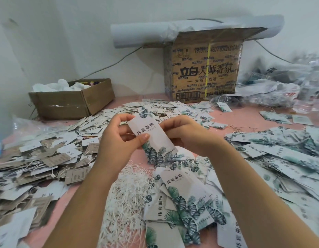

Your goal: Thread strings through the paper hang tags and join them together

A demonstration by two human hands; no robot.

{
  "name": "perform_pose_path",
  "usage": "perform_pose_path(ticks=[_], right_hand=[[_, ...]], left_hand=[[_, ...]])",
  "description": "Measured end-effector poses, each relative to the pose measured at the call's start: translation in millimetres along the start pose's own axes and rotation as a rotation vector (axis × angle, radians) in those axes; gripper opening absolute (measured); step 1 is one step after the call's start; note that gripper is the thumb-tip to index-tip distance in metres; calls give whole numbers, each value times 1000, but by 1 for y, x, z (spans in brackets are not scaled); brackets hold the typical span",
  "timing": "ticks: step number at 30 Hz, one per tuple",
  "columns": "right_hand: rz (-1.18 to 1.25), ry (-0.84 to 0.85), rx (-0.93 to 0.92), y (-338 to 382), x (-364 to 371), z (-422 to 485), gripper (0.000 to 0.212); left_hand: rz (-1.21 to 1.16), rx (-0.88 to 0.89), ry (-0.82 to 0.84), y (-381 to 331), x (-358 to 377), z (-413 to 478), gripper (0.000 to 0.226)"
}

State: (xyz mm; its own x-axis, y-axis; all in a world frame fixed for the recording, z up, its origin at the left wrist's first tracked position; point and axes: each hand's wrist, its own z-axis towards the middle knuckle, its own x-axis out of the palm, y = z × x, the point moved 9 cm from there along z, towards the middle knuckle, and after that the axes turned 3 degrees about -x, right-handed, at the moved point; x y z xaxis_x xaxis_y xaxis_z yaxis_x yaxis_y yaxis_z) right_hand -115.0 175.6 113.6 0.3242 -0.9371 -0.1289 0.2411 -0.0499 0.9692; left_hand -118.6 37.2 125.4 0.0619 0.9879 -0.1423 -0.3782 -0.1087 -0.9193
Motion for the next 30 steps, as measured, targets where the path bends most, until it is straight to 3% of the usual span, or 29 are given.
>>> perform_pose_path(ticks=[2, 4, 7, 10, 13, 18, 22, 25, 28, 30], right_hand=[[119, 19, 61, -3, -3, -3, 23], [62, 53, 91, -5, -2, -4, 16], [-202, 64, 176, -16, -7, -6, 7], [-505, 134, 333, -32, -12, -14, 9], [-799, 181, 458, -42, -23, -21, 9], [-884, 285, 633, -58, -23, -30, 12], [-908, 333, 655, -60, -20, -30, 7], [-933, 340, 632, -59, -19, -27, 9], [-939, 331, 629, -59, -19, -26, 9], [-942, 329, 631, -58, -19, -27, 11]], left_hand=[[17, -8, 2, 2, 1, 0, 42], [28, -32, 17, 4, 3, 0, 42], [66, -108, 100, 14, 11, -1, 34], [161, -136, 175, 22, 18, -3, 7], [347, -155, 170, 38, 17, -1, 19], [788, -167, 212, 80, 28, -5, 6], [989, -218, 229, 102, 26, -13, 24], [1009, -248, 235, 107, 23, -12, 22], [1011, -244, 261, 104, 26, -13, 2], [1006, -236, 270, 104, 27, -14, 9]])
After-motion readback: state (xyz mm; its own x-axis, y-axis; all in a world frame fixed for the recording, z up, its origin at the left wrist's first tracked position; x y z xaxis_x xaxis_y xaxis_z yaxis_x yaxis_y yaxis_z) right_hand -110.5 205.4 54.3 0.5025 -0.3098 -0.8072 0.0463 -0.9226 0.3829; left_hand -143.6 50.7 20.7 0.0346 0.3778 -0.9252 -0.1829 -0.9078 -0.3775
